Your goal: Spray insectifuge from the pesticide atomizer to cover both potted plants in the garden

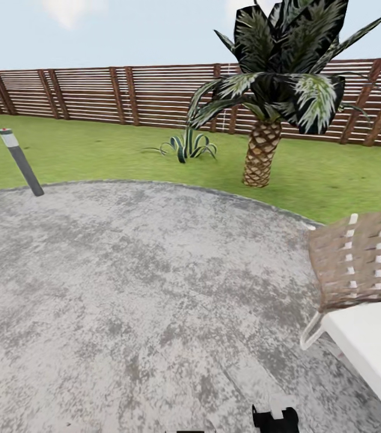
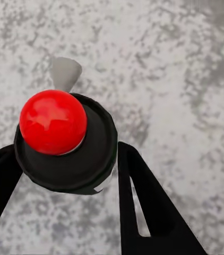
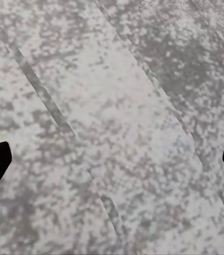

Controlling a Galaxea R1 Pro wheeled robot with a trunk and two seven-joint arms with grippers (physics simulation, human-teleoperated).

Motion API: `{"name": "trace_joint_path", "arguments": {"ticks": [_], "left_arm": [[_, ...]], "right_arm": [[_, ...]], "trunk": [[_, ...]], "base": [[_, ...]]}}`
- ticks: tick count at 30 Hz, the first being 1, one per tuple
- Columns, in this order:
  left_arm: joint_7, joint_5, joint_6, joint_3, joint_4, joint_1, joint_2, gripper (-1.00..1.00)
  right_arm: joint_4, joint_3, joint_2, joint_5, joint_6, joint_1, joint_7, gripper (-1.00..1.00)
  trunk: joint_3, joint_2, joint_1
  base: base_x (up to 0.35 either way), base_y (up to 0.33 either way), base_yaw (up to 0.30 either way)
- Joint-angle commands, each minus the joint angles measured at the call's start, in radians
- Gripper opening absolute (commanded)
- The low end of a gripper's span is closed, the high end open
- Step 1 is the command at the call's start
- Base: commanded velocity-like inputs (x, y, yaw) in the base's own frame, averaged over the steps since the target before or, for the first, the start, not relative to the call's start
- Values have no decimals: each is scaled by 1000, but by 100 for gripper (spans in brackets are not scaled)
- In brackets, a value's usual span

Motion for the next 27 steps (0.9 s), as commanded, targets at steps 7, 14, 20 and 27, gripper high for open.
{"name": "trace_joint_path", "arguments": {"ticks": [7,14,20,27], "left_arm": [[-4,-10,-5,9,1,-1,-1,-100],[-4,-10,-5,9,1,-1,-1,-100],[-4,-10,-5,9,1,-1,0,-100],[-4,-10,-5,9,1,-1,0,-100]], "right_arm": [[1,9,0,-7,-3,0,-4,100],[1,9,0,-7,-3,1,-4,100],[1,9,0,-7,-3,1,-4,100],[1,9,0,-7,-3,1,-3,100]], "trunk": [[-1,0,0],[-1,0,0],[-1,0,0],[-1,0,0]], "base": [[330,142,277],[332,39,278],[334,1,277],[335,0,277]]}}
